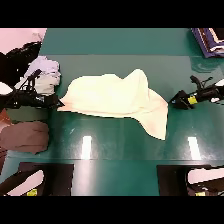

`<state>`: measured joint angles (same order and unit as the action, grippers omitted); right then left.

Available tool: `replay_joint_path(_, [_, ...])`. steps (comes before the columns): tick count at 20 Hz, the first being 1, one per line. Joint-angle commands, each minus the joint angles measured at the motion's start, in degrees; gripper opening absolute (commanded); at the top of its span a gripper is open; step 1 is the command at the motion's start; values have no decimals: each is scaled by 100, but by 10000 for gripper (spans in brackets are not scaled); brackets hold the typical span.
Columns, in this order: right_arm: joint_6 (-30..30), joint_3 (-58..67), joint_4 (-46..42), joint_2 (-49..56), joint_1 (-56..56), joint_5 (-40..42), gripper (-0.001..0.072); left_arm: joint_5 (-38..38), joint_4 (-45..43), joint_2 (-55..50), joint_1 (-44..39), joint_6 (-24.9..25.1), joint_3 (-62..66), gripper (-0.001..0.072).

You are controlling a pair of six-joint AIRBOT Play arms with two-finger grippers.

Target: Fold the shirts.

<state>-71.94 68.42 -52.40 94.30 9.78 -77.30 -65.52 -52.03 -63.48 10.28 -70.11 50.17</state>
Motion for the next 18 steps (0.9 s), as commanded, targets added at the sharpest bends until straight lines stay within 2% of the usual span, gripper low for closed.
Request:
replay_joint_path(1, [70, 72, 170, 269, -308, 74, 449, 7, -9, 2, 17, 2, 13, 26])
replay_joint_path(3, [70, 72, 181, 269, -398, 20, 431, 0, -9, 4, 17, 2, 13, 26])
replay_joint_path(4, [76, 72, 179, 269, -452, 13, 322, 4, -7, 4, 17, 2, 13, 26])
replay_joint_path(5, [111, 74, 186, 269, -503, 20, 271, 0, -9, 4, 17, 2, 13, 26])
replay_joint_path(7, [221, 74, 186, 264, -619, 48, 17, -17, -7, 4, 17, 0, 15, 26])
replay_joint_path(10, [258, 96, 181, -133, -636, 133, 13, -155, -4, 98, 17, -63, 278, 25])
replay_joint_path(12, [254, 450, 181, -704, -503, 59, 13, -236, 0, 334, 17, -219, 892, 25])
replay_joint_path(18, [79, 3016, 136, -2660, -177, 313, 14, -52, 24, 1226, 17, -363, 4100, 26])
